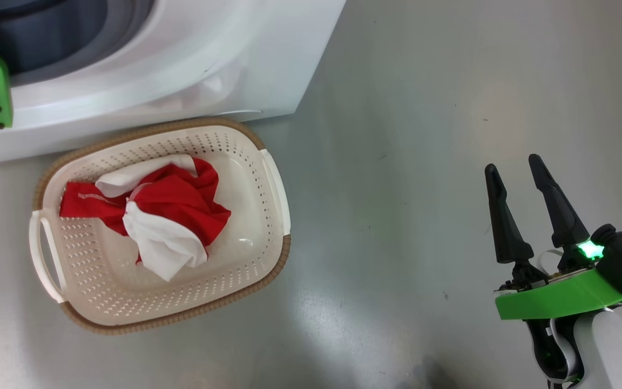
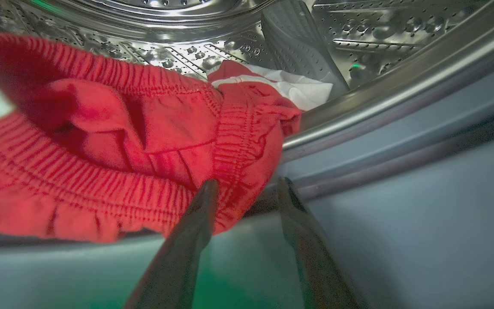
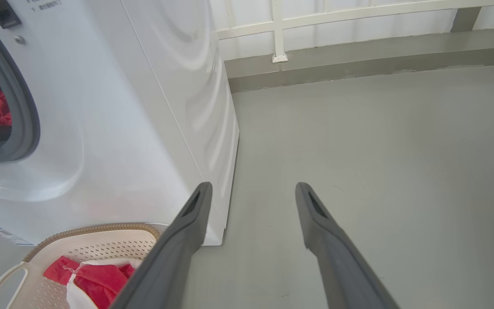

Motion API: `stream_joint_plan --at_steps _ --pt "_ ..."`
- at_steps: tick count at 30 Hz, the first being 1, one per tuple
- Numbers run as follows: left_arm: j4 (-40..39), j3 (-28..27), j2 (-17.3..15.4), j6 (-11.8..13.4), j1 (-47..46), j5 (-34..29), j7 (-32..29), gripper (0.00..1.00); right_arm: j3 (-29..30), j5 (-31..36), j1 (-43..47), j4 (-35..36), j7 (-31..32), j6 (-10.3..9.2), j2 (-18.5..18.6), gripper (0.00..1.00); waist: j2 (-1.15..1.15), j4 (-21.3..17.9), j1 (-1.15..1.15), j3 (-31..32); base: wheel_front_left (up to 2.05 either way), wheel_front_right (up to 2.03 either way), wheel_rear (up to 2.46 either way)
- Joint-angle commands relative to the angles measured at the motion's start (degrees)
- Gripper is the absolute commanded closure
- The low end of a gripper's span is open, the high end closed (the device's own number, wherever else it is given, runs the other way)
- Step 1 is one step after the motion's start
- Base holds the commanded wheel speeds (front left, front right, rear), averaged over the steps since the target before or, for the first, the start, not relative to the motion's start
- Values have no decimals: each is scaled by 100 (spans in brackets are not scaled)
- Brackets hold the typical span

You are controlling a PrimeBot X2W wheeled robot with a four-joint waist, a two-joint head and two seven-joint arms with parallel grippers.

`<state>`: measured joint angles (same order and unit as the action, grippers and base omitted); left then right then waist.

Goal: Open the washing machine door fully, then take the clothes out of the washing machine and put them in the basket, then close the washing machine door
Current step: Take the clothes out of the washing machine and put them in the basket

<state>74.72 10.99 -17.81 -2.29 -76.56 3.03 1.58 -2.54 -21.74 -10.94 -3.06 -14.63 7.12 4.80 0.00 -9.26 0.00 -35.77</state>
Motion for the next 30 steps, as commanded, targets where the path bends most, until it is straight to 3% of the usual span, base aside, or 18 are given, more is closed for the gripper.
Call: stream_joint_plan --at_steps 1,5,8,10,13,30 --pt "-83 -36 -368 61 -74 -7 -14 48 -133 -35 5 144 -37 36 17 0 0 -15 0 -9 0 0 0" --pt "-81 24 -424 91 -75 -17 -18 62 -155 -36 -9 152 -37 36 9 0 0 -46 0 -14 0 0 0" --pt "-80 56 -452 91 -84 -7 5 78 -157 -35 -19 164 -37 36 4 0 0 -57 0 -17 0 0 0" --pt "-80 67 -452 95 -80 -3 17 82 -158 -34 -20 163 -37 36 2 0 0 -59 0 -12 0 0 0" --pt "-79 85 -434 98 -65 27 103 100 -144 -34 -12 160 -37 36 -3 0 0 -49 0 12 0 0 0" --pt "-99 -131 -86 -102 231 566 1176 100 -38 -19 94 109 -37 36 44 0 0 208 0 424 0 0 0"
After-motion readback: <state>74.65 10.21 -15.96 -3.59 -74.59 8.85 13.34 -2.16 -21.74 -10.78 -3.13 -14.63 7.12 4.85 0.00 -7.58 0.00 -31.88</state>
